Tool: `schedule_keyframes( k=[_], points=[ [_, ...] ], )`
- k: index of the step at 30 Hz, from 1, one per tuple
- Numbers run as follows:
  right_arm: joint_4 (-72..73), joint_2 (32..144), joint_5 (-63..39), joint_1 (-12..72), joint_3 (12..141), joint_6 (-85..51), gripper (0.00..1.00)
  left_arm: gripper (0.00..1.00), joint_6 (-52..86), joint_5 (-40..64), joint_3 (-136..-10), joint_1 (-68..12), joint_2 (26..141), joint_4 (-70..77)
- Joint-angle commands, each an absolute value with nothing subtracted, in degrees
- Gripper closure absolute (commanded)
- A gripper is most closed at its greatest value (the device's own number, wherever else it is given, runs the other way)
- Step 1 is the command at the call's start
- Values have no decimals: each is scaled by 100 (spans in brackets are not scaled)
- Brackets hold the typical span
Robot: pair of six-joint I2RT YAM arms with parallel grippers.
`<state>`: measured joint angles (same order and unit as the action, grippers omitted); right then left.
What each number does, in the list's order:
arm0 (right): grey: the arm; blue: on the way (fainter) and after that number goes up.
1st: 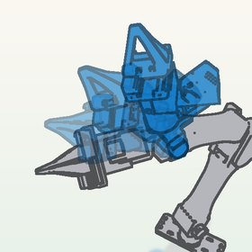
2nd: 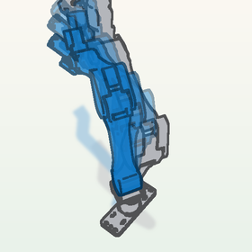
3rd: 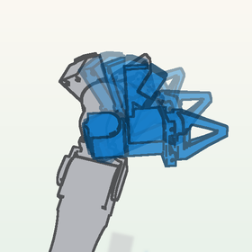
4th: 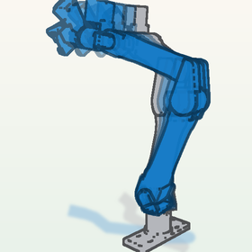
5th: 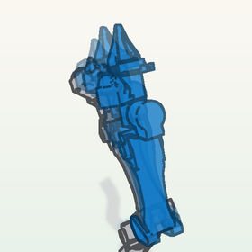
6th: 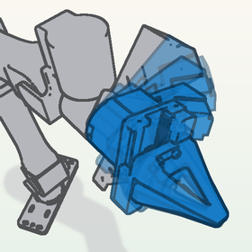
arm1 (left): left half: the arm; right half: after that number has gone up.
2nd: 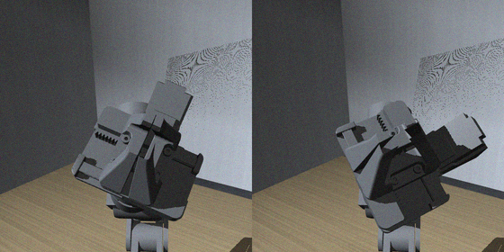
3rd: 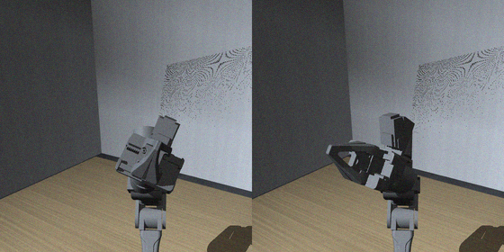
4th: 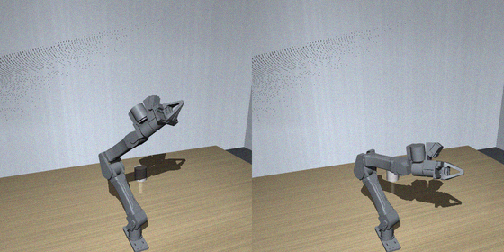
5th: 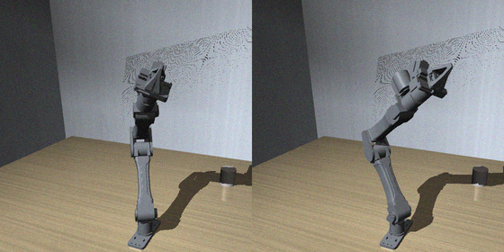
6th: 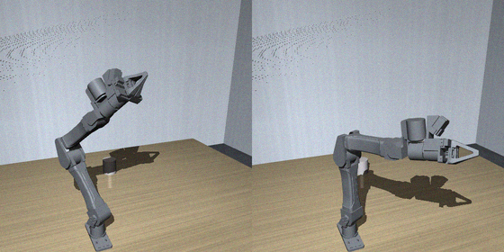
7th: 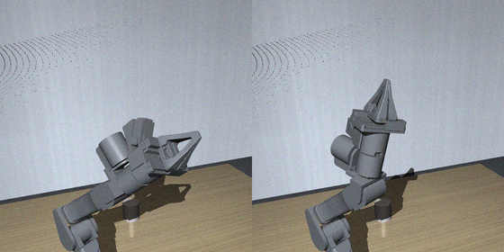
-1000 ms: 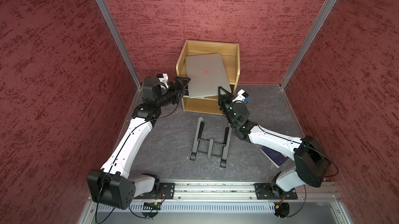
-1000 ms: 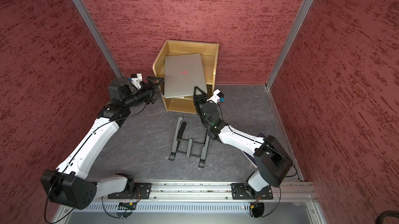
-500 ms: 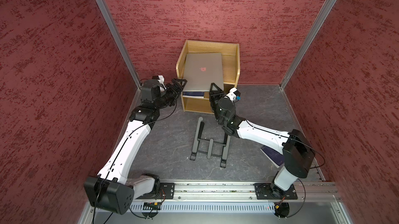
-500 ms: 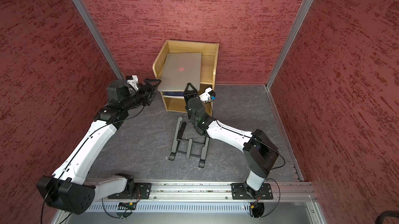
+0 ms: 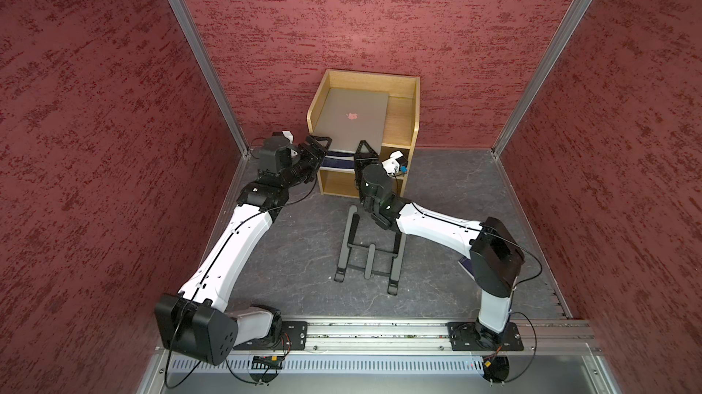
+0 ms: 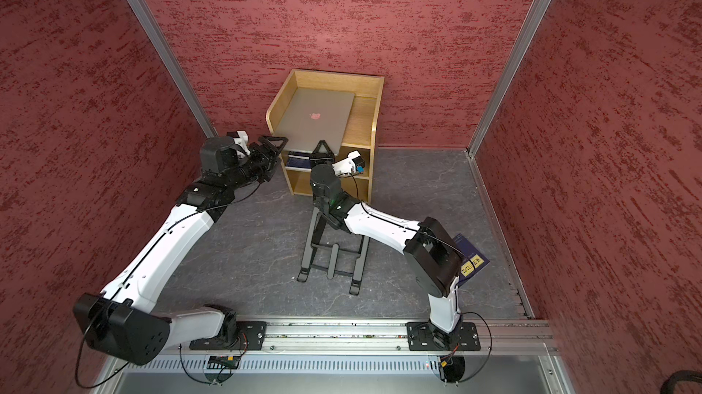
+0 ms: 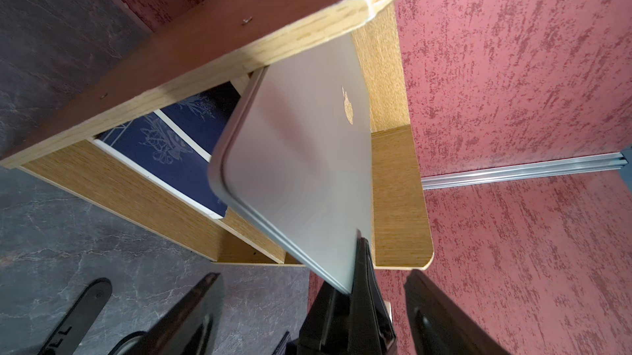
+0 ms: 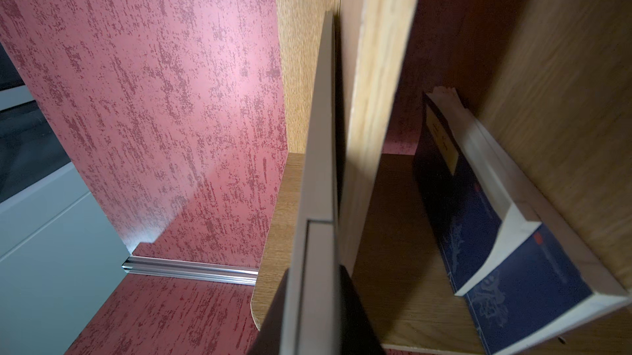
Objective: Close the laptop lid and set it aside
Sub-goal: Place the laptop on the shelf.
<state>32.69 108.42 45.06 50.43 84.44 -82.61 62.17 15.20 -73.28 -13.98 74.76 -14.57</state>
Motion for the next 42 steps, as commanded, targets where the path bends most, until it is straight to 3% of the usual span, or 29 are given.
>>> schedule_keyframes(
  k=[1, 10, 25, 32, 37, 42],
  points=[
    [4127, 10694, 4160, 5194, 8912, -8285, 81, 16, 6230, 1556, -7599, -1374, 7643, -1311],
    [4368, 10607, 4058, 5194, 8720, -8006, 43, 14, 6073, 1429, -7676, -1362, 7662, -1366],
    [4365, 10220, 4121, 5189, 7937, -7854, 24, 13, 6014, 1361, -7642, -1349, 7628, -1380],
    [4194, 9960, 4091, 5183, 7517, -7780, 2, 8, 5804, 1324, -7658, -1334, 7517, -1542],
    [3801, 9458, 4093, 5182, 6928, -7599, 2, 0, 5537, 996, -7374, -1240, 7127, -1732],
    [3162, 8711, 4192, 5185, 6275, -7554, 2, 0, 5202, 822, -7255, -1095, 6763, -2067]
  ],
)
